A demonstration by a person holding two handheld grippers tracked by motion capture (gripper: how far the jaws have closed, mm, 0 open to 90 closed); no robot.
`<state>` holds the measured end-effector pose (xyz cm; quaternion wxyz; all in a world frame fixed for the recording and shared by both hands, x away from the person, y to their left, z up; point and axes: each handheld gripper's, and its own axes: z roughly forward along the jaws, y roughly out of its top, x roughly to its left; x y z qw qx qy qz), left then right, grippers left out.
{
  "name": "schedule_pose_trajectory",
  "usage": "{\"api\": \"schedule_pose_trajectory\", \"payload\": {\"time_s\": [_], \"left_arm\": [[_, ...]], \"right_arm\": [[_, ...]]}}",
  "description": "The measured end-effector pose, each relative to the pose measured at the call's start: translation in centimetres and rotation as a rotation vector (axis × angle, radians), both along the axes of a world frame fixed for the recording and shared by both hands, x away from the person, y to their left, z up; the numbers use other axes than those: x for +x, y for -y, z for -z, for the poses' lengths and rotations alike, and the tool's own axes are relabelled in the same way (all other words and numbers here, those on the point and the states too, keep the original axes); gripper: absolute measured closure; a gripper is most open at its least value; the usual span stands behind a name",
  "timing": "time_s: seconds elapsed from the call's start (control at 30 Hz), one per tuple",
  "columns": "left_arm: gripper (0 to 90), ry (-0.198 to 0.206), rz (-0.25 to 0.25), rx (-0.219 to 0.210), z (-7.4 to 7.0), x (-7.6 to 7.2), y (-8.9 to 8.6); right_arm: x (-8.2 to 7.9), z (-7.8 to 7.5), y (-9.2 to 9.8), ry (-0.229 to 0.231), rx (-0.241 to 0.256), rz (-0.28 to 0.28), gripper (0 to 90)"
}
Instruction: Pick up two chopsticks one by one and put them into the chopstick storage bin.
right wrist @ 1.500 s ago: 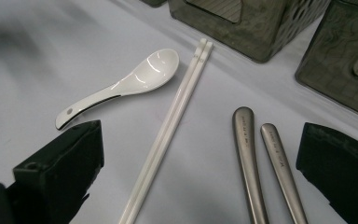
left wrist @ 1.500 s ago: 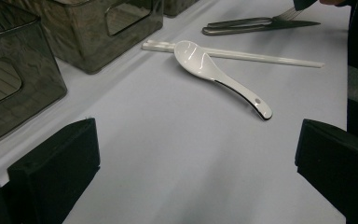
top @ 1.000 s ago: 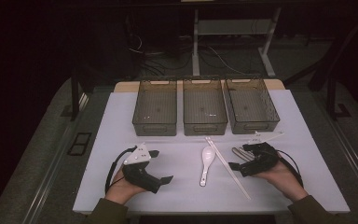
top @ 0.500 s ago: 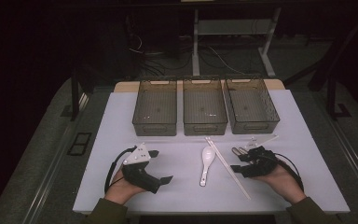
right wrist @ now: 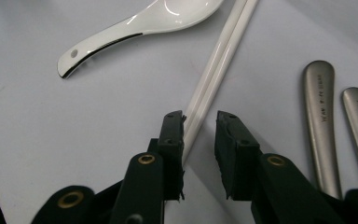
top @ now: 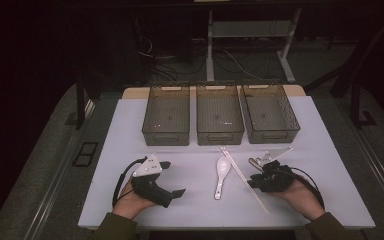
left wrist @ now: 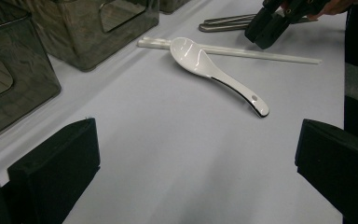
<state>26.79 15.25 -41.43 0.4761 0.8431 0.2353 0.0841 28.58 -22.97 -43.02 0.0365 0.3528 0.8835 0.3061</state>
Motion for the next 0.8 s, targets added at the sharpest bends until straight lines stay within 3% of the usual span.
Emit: {"api": "schedule_pose_trajectory", "payload": {"time_s": [0.37,0.8], "left_arm": [[0.0,0.002,-0.001,-0.002,-0.01,-0.02,0.01],[0.0,0.002,0.0,-0.002,-0.05,-0.05,-0.01]], "right_arm": [[-0.16,0.33,-0.4,-0.018,-0.022,-0.011,79.4],[-0.01,0.36,-0.01,-0.004,-0.067,0.0,80.3]]}}
